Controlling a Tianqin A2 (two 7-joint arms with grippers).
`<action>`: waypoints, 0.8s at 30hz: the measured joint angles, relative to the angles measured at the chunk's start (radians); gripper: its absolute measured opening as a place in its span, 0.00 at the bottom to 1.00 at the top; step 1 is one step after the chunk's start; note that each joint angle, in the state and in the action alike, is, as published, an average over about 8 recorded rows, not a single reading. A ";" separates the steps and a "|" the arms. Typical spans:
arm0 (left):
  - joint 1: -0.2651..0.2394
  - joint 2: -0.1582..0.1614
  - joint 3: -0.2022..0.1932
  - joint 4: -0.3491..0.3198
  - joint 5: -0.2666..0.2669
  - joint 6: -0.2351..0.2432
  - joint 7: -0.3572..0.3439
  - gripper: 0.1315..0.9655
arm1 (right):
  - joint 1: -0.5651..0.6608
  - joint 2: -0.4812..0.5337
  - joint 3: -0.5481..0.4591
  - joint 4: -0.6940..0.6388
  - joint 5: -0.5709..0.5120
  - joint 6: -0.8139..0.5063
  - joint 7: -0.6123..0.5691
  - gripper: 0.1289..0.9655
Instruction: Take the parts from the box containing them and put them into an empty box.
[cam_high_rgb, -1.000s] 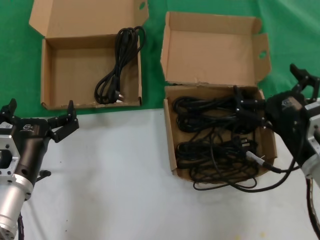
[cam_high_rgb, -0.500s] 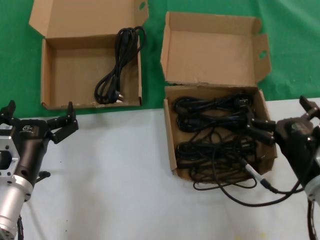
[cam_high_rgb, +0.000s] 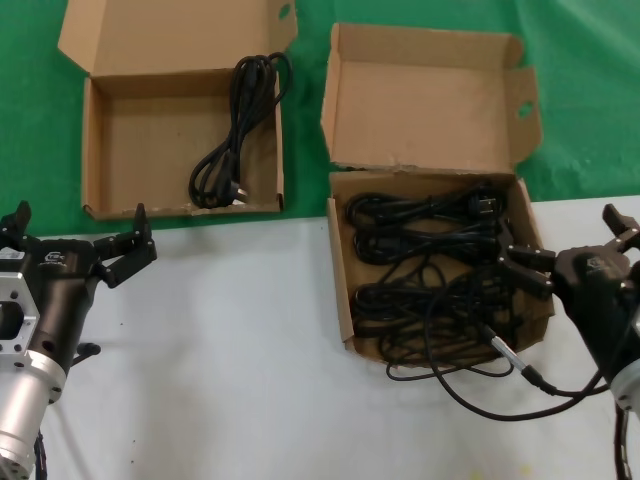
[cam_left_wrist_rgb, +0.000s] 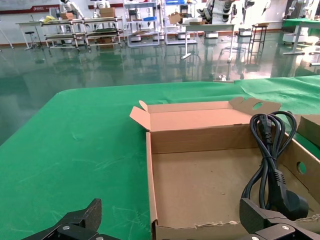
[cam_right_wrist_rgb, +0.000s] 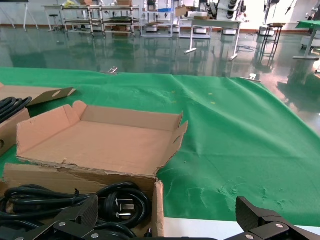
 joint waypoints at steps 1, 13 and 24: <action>0.000 0.000 0.000 0.000 0.000 0.000 0.000 1.00 | 0.000 0.000 0.000 0.000 0.000 0.000 0.000 1.00; 0.000 0.000 0.000 0.000 0.000 0.000 0.000 1.00 | 0.000 0.000 0.000 0.000 0.000 0.000 0.000 1.00; 0.000 0.000 0.000 0.000 0.000 0.000 0.000 1.00 | 0.000 0.000 0.000 0.000 0.000 0.000 0.000 1.00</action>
